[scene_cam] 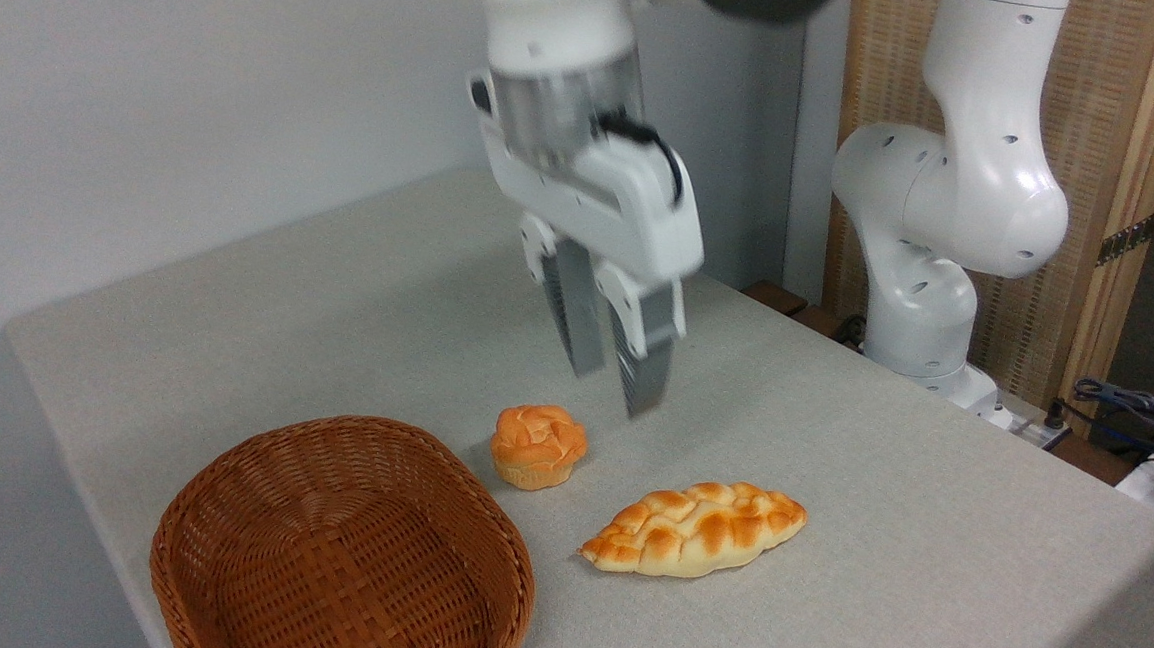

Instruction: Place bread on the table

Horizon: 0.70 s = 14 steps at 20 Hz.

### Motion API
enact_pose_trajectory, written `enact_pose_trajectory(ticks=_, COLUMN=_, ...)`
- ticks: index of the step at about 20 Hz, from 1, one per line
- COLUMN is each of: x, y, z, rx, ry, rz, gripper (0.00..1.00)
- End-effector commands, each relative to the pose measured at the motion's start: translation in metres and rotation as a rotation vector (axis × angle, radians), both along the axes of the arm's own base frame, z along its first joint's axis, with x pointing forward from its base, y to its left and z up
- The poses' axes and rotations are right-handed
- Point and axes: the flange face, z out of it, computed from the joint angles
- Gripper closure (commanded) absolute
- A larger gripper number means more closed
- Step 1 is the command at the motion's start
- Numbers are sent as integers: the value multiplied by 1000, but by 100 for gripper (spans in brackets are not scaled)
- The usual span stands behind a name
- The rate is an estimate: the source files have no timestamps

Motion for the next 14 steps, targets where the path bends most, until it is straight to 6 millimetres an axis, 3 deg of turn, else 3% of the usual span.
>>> enact_pose_trajectory(ticks=1, x=19, y=-36, z=49, rx=4, ry=-58, rz=18, gripper=0)
enact_pose_trajectory(ticks=4, x=46, y=-57, z=70, rx=-20, ry=-101, rz=45, gripper=0)
enact_pose_trajectory(ticks=7, x=66, y=-47, z=67, rx=-86, ry=-99, rz=82, gripper=0)
enact_pose_trajectory(ticks=14, x=59, y=-51, z=59, rx=-73, ry=-27, rz=73, gripper=0)
